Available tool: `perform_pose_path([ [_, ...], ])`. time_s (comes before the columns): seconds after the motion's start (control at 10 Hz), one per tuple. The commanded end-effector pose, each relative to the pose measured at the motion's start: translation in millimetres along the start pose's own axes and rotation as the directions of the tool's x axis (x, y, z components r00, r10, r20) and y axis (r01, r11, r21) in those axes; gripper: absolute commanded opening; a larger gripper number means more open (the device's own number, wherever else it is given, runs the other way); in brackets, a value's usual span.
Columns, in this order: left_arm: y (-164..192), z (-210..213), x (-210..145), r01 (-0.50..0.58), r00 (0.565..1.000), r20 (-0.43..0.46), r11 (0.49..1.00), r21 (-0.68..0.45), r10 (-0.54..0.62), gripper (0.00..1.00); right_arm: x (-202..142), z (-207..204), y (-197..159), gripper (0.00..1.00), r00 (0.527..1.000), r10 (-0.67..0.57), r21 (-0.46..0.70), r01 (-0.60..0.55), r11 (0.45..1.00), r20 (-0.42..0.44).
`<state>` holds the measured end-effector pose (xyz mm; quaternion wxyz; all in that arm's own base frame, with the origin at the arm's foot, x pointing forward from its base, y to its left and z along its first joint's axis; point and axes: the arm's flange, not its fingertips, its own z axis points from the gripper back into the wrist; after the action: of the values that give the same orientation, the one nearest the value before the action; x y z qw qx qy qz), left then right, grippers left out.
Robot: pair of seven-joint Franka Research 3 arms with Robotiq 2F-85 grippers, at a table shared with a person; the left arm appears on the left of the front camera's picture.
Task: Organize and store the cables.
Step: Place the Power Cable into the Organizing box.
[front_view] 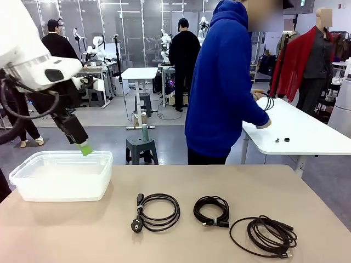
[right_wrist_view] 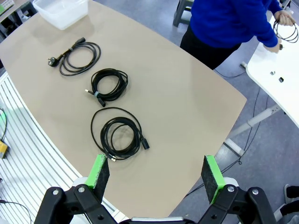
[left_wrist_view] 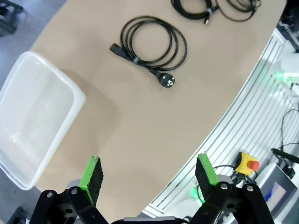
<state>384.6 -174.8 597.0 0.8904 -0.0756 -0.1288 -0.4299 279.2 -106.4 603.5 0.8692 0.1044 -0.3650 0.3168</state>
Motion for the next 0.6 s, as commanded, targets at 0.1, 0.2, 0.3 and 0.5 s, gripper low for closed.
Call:
perform_pose_path([
  [0.1,-7.7,-13.6,21.6,-0.008,1.0,-0.03,1.0,0.011,0.008,1.0,-0.7,0.1,-0.7,1.0,1.0,-0.001,0.001,0.001,1.0,0.001],
  [0.2,-9.2,-21.5,27.3,-0.01,0.999,-0.054,1.0,0.016,0.011,1.0,-0.7,0.1,-0.7,1.0,1.0,-0.001,0.001,0.001,1.0,0.001],
  [0.3,-12.2,-27.4,34.1,-0.004,0.998,-0.067,1.0,0.014,0.005,1.0,-0.7,0.1,-0.7,1.0,1.0,-0.001,0.001,0.001,1.0,0.001],
  [0.5,-19.7,-43.5,51.4,0.012,0.994,-0.107,1.0,0.026,-0.009,1.0,-0.7,0.1,-0.7,1.0,1.0,-0.001,0.001,0.001,1.0,0.001],
])
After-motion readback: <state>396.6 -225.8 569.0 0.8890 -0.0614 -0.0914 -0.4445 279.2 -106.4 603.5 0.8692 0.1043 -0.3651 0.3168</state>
